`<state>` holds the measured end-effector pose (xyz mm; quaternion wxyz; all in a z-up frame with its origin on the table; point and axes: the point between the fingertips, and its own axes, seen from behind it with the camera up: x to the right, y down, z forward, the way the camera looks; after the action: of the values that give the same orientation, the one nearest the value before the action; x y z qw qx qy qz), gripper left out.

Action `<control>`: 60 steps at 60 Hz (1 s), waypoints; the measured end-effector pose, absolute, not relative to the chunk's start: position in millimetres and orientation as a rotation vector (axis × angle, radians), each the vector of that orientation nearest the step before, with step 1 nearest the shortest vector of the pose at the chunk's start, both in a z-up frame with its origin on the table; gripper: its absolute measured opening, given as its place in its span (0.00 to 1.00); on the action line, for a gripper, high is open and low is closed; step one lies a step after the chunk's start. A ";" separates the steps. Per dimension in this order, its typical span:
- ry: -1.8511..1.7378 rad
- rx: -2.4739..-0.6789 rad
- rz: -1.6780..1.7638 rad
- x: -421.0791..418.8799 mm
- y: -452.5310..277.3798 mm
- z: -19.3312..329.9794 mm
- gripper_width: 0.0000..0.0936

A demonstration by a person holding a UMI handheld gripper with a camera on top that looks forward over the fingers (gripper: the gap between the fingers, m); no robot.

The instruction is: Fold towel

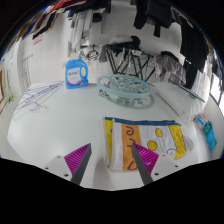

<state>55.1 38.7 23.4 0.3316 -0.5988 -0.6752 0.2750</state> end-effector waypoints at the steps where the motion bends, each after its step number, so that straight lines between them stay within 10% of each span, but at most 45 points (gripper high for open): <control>1: -1.767 -1.566 0.713 48.9 39.8 18.5 0.91; 9: -1.821 -1.556 0.687 18.2 40.9 -12.6 0.73; 15: -1.851 -1.522 0.717 10.8 34.8 -14.8 0.31; 17: -1.843 -1.490 0.658 8.9 41.5 -14.5 0.03; 30: -1.956 -1.624 0.724 22.5 -5.3 -9.8 0.01; 41: -1.907 -1.675 0.961 32.0 -23.7 71.7 0.01; 60: -1.714 -1.675 0.918 6.6 148.0 129.1 0.01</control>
<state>6.6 148.0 129.1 0.2837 -0.6258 -0.6405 0.3430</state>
